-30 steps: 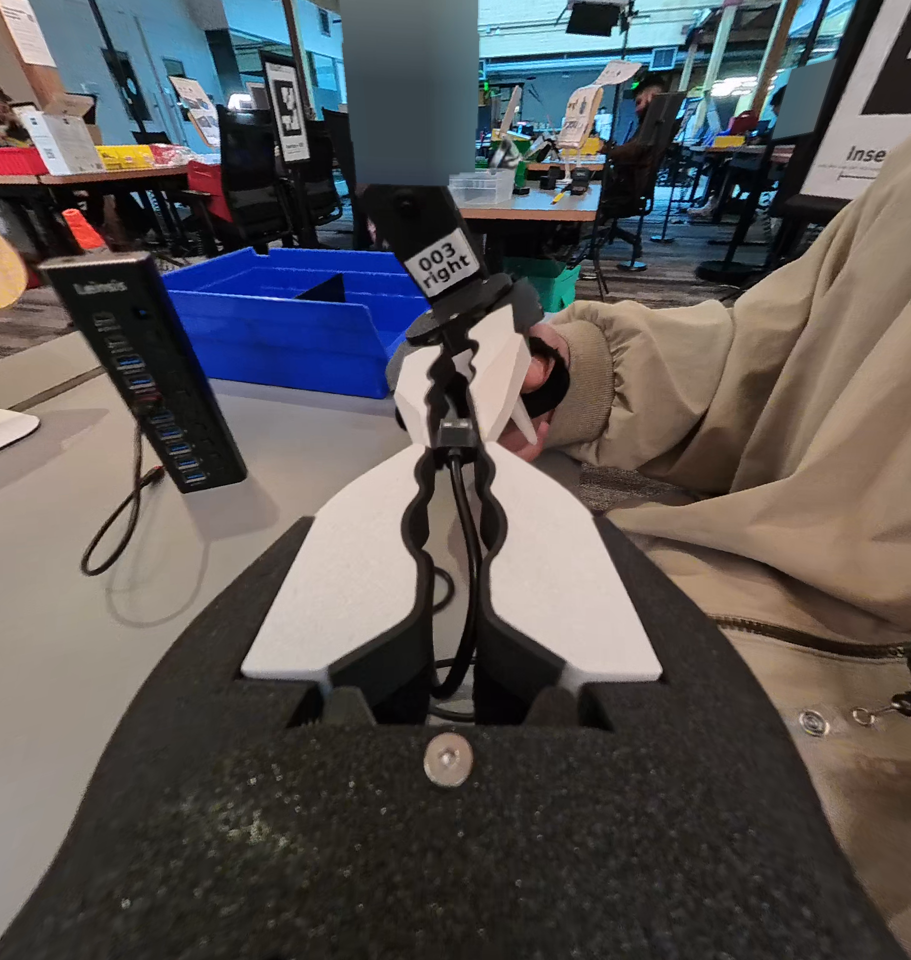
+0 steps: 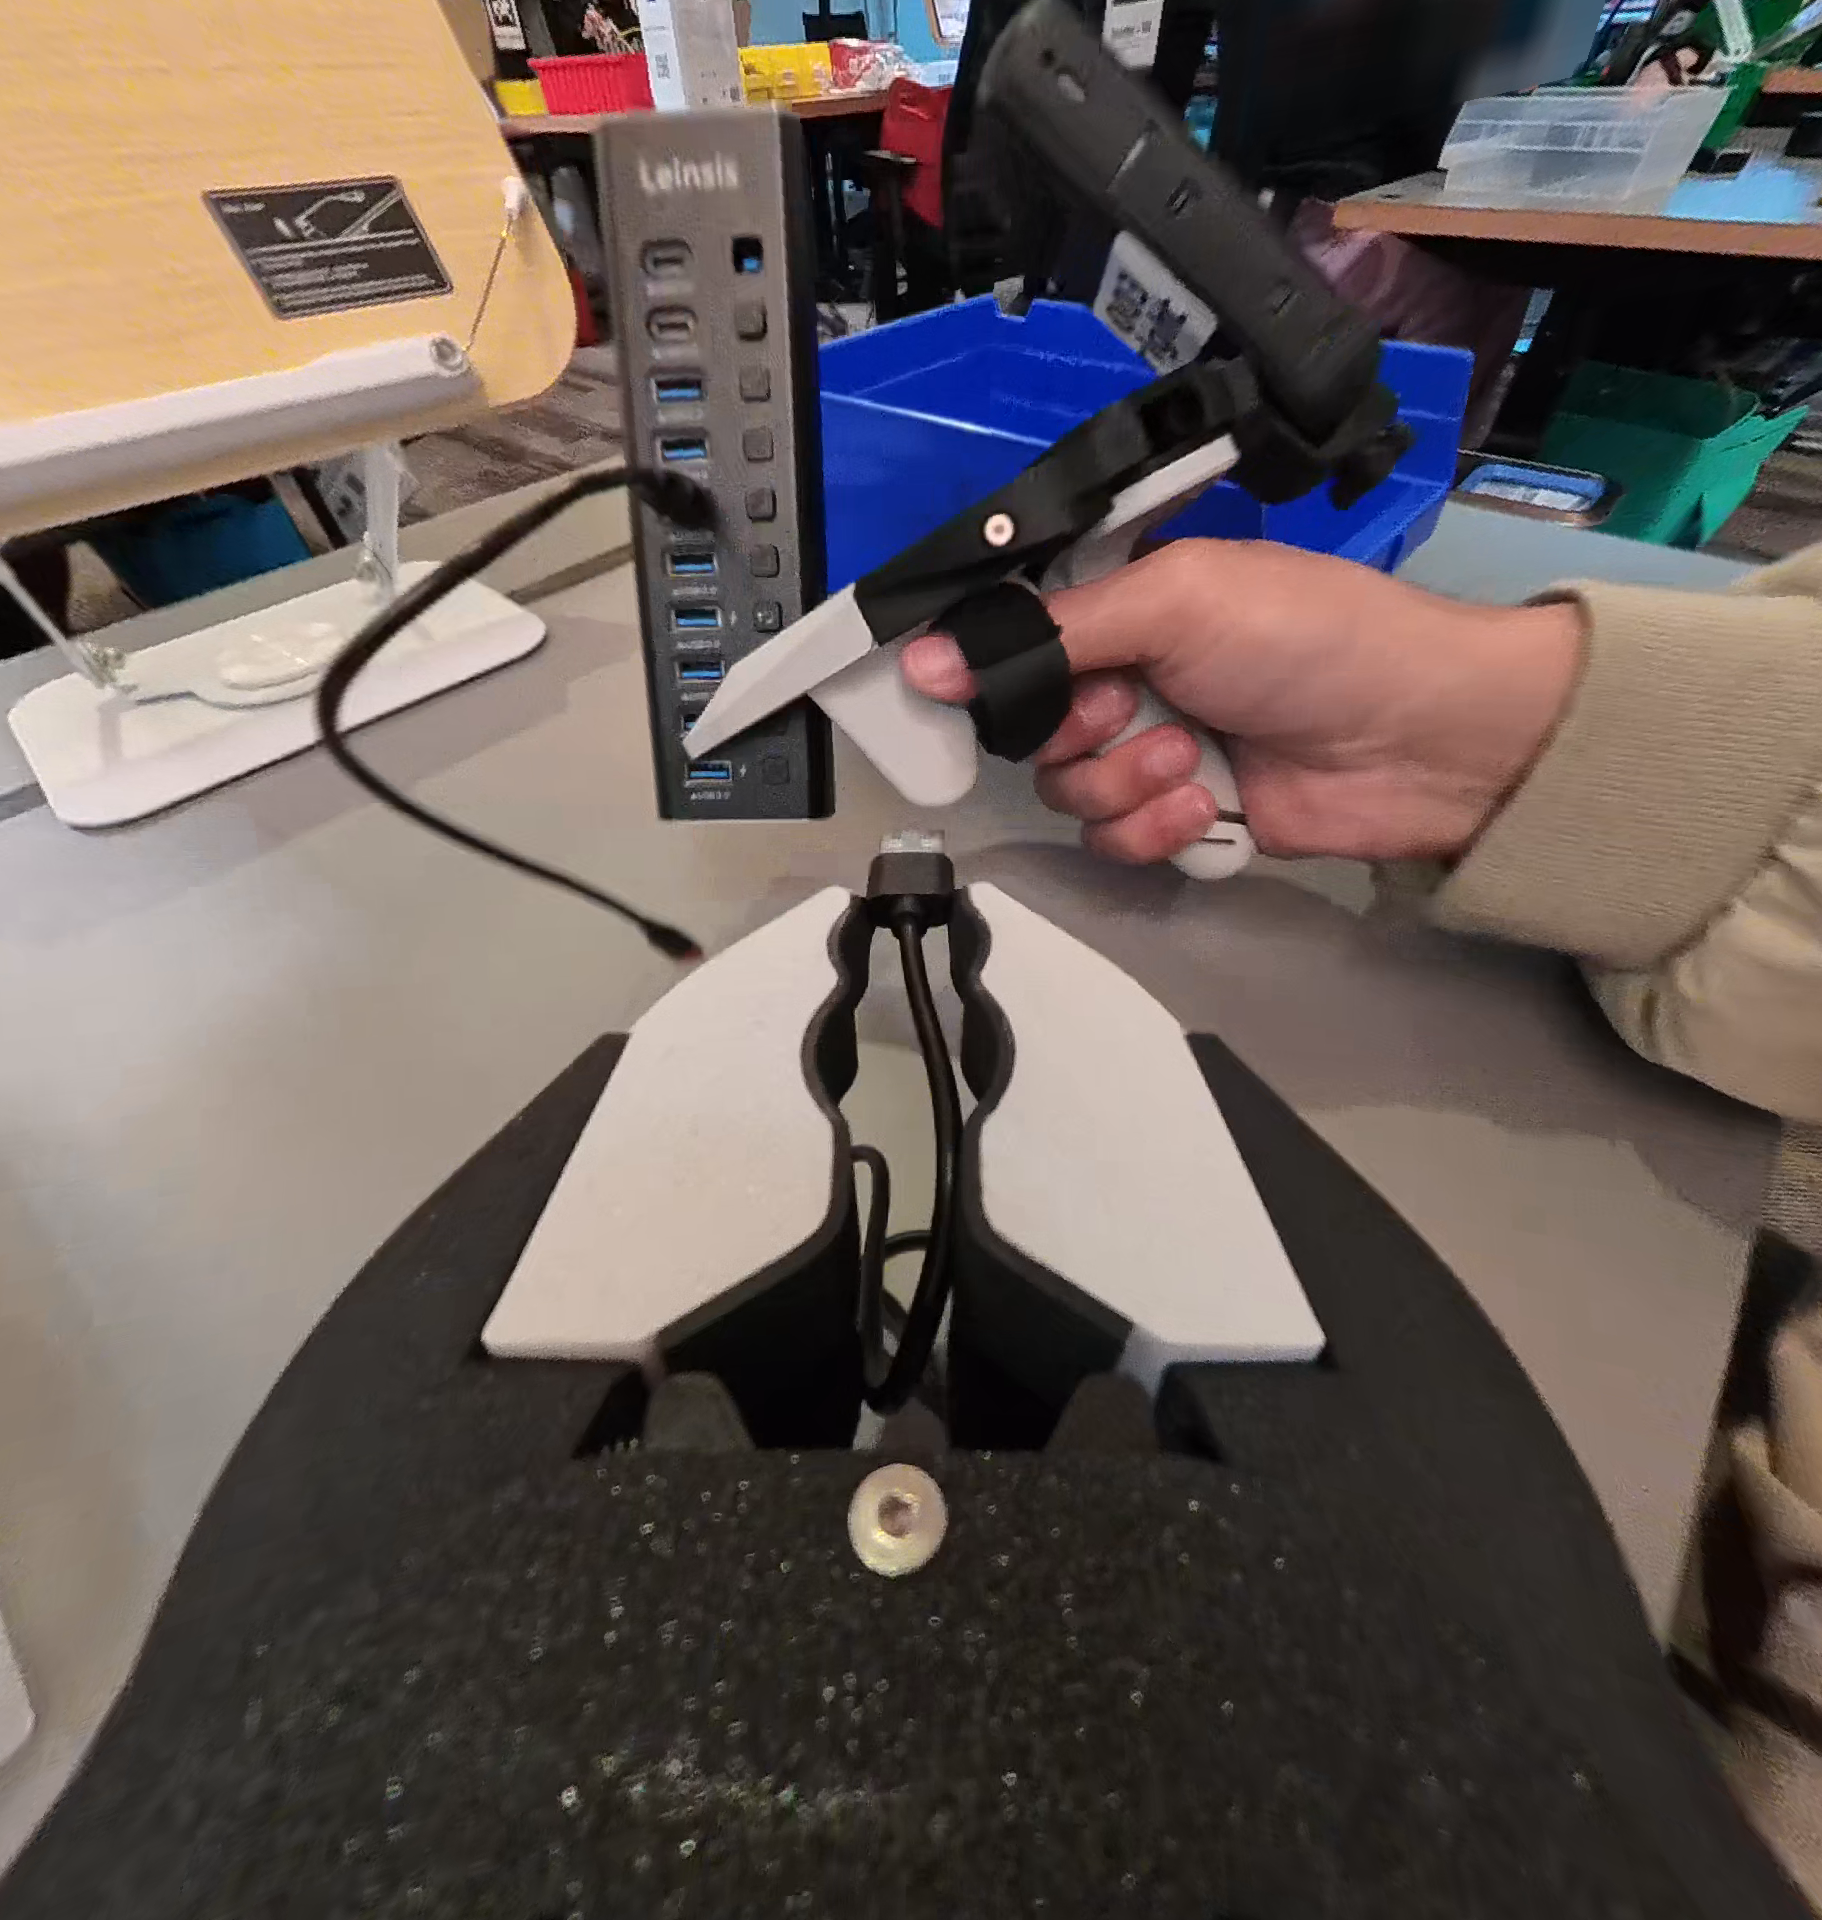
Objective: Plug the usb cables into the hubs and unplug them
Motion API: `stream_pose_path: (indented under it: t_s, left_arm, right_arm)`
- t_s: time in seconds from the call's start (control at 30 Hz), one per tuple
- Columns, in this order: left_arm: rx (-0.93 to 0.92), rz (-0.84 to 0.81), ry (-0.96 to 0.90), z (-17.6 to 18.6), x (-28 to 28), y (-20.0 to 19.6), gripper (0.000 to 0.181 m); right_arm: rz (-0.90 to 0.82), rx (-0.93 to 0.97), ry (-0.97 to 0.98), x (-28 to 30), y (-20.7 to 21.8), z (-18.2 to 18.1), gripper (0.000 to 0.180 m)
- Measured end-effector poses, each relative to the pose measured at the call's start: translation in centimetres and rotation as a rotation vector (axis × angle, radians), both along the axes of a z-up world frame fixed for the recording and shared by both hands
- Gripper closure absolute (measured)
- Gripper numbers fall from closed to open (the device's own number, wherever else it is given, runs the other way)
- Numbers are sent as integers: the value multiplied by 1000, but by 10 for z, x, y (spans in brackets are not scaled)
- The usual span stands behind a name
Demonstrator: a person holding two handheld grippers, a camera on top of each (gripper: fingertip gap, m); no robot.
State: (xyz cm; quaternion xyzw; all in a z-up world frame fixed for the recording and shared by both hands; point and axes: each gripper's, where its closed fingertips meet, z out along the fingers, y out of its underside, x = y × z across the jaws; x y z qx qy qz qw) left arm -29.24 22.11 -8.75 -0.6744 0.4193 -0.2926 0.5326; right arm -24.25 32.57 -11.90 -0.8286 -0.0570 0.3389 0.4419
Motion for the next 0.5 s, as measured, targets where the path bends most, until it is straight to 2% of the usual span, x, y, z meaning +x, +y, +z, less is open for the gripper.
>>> stream_pose_path:
  t_s: [0.1,0.2,0.27,0.37,0.5]
  left_arm:
    - [35,71,-10,12,10,19,166]
    - [17,83,-33,18,15,30,166]
    - [-8,87,-36,14,16,36,166]
    - [-40,121,1,1,12,42,166]
    - [-45,129,2,2,6,45,166]
  right_arm:
    - [53,16,11,-11,-12,15,153]
    - [104,33,-185,-9,-22,4,153]
    - [153,21,-246,-15,-31,-4,154]
    - [238,-10,-220,-31,-44,-6,154]
    - [261,-12,-214,-38,-48,-7,154]
